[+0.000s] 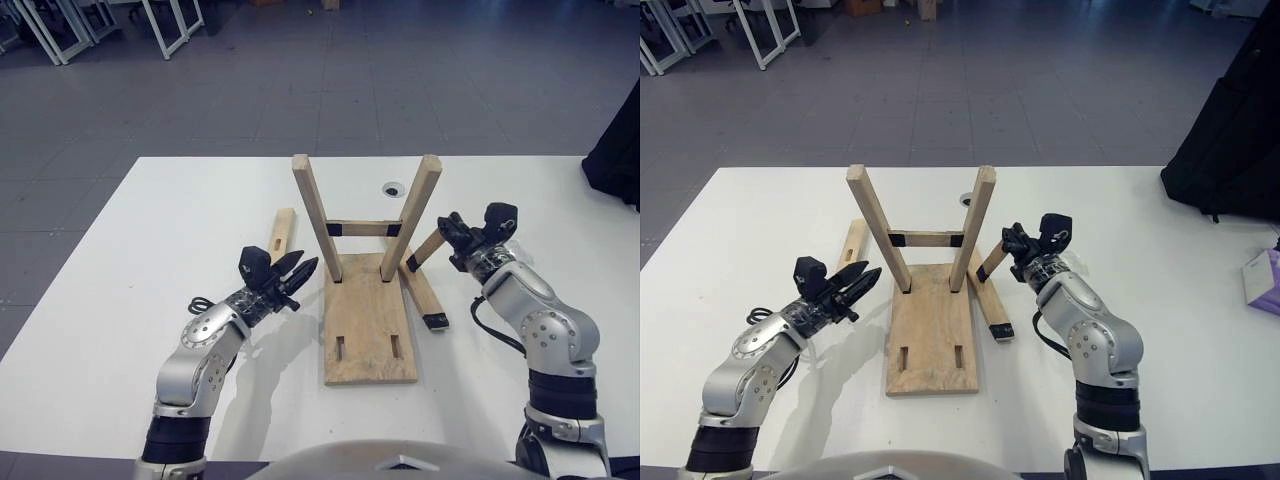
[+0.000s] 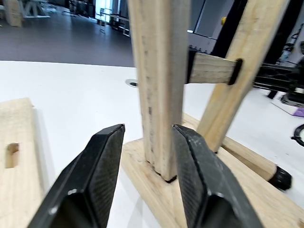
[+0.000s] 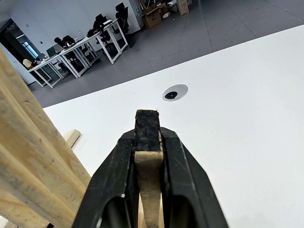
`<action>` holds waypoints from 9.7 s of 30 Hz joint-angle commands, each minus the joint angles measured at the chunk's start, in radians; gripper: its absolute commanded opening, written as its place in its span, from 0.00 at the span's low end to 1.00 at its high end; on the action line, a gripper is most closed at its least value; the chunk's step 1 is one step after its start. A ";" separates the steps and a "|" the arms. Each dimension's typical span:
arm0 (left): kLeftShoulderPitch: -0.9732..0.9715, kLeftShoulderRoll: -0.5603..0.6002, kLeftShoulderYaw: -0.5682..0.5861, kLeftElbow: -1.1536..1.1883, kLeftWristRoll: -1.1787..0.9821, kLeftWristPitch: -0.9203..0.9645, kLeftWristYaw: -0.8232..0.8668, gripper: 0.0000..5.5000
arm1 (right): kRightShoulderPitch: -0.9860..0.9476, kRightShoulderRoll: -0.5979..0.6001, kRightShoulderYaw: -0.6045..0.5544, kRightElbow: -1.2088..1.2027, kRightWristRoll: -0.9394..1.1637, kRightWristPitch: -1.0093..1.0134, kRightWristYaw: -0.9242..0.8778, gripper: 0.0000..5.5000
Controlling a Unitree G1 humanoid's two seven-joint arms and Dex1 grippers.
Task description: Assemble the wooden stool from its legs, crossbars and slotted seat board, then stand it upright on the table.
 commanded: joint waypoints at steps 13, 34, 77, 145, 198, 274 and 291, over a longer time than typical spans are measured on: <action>-0.014 -0.050 0.005 0.027 0.087 -0.074 0.068 0.33 | -0.001 -0.124 0.130 0.023 -0.247 0.110 0.059 0.07; -0.007 -0.044 0.014 0.063 0.113 -0.082 0.057 0.33 | 0.037 -0.121 0.090 0.057 -0.363 0.057 0.128 0.14; -0.001 -0.038 0.008 0.117 0.171 -0.103 0.052 0.33 | -0.302 -0.076 0.016 -0.008 -0.397 0.035 0.146 0.47; 0.063 -0.083 0.056 -0.054 -0.087 -0.079 -0.062 0.33 | 0.014 0.098 -0.373 0.064 0.196 -0.002 0.476 0.37; -0.004 0.102 0.122 -0.240 -0.771 0.323 -0.212 0.39 | 0.192 -0.161 0.228 -0.095 0.148 -0.010 0.943 0.58; 0.197 0.548 -0.131 -0.241 -0.065 0.013 -0.439 0.54 | 0.156 -0.402 0.380 0.041 -0.244 -0.035 0.938 0.69; -0.047 0.404 0.390 -0.388 -0.659 0.096 -0.132 0.72 | 0.170 -0.380 0.369 0.063 -0.246 -0.064 0.911 0.69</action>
